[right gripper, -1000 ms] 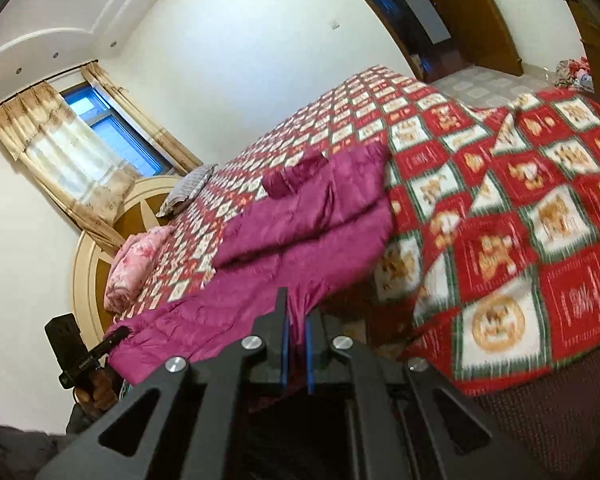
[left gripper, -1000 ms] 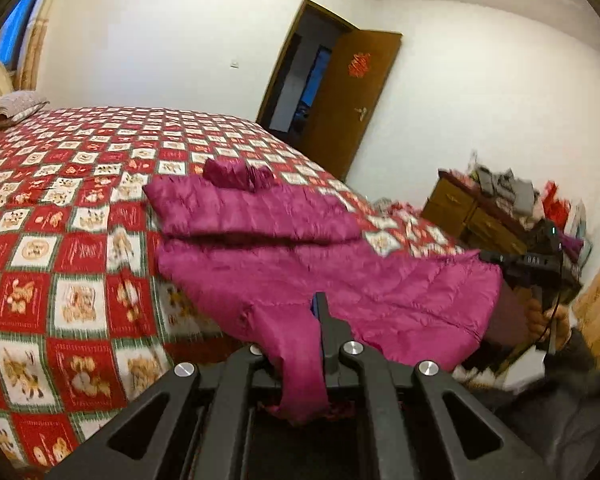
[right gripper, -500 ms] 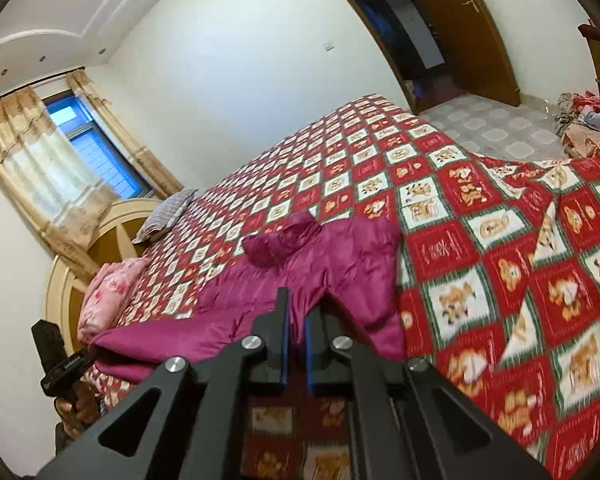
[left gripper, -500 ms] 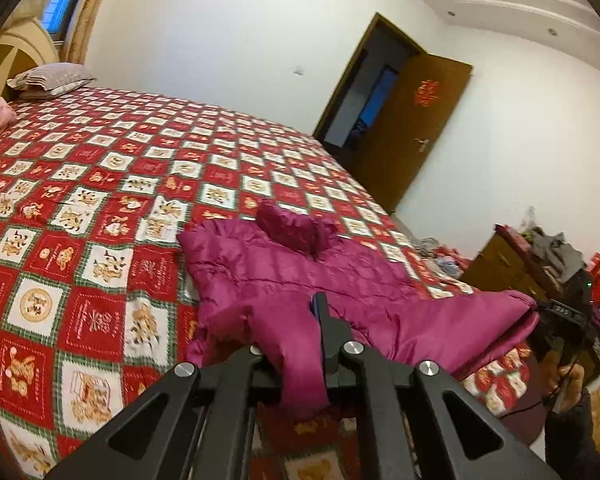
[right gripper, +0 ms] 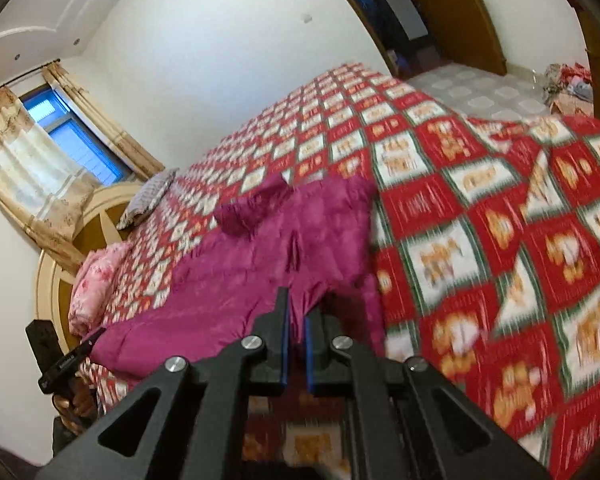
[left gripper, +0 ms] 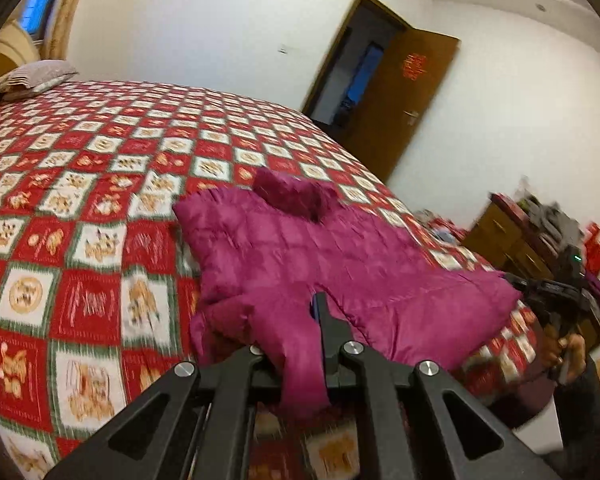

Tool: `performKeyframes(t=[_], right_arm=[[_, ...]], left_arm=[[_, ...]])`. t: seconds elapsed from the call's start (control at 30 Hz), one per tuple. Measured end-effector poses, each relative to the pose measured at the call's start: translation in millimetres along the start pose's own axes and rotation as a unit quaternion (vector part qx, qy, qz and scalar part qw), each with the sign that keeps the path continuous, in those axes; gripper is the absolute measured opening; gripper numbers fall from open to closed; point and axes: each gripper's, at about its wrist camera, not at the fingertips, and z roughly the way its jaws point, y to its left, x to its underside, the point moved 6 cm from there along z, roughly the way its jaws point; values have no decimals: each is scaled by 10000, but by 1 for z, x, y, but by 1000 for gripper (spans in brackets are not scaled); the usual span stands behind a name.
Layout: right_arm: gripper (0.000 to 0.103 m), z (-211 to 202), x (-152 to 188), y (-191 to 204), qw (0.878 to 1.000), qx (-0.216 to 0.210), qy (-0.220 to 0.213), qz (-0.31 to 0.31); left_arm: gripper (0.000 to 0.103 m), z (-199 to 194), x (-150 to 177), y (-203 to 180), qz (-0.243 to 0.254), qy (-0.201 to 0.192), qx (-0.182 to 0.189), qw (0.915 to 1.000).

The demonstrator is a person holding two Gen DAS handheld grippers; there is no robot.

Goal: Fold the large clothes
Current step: 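Lay the hem over the collar and open both grippers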

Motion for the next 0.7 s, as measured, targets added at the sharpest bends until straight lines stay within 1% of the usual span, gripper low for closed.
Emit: performKeyframes(t=[0.03,0.13,0.17,0.2,0.27,0.3,0.33,0.37,0.4,0.43,0.5,0.53,0.57,0.63,0.7], right_arm=[[9,-4,11,-2,9999,-5,109,5],[9,-14,34,-4,9993,48,374,-28],[11,-19,42,-4,9989,72,465,-70],[14,-22,46,-5,9986,96,519,-99],[24,-29,54,-9,9980,263,562,-108],[34,-33,56,-11,9979,318,553,-112],[47,-36,57,-13,9978,400,509,-139],[55,-39,56,-14,9974,528,462,-174],[66,-43,54,-16,9964,702,419,-202],[67,-46,51,-19,9956,829,380,-213],[67,-53,41,-23,9943,1018,281,-161],[67,-57,36,-24,9943,1041,207,-137],[67,-59,28,-24,9945,1031,123,-149],[67,-55,18,-22,9945,1026,63,-180],[67,-34,4,-14,9960,862,89,-203]], left_arm=[[6,-7,8,-3,103,51,84,9999],[9,-31,35,-20,678,357,253,9967],[10,-41,48,-29,919,561,345,9936],[12,-46,54,-33,1044,666,378,9916],[17,-60,66,-39,1302,822,431,9871],[20,-68,71,-40,1454,875,369,9848],[22,-73,74,-39,1539,886,300,9836],[27,-77,75,-37,1621,893,206,9825],[36,-82,77,-33,1716,901,83,9810],[41,-87,78,-28,1810,925,-63,9791],[61,-101,81,-13,1942,978,-450,9750],[64,-109,80,-3,1944,970,-607,9742],[66,-115,79,4,1901,949,-649,9750],[66,-126,74,17,1841,865,-726,9764],[67,-131,58,30,1870,601,-1029,9751]])
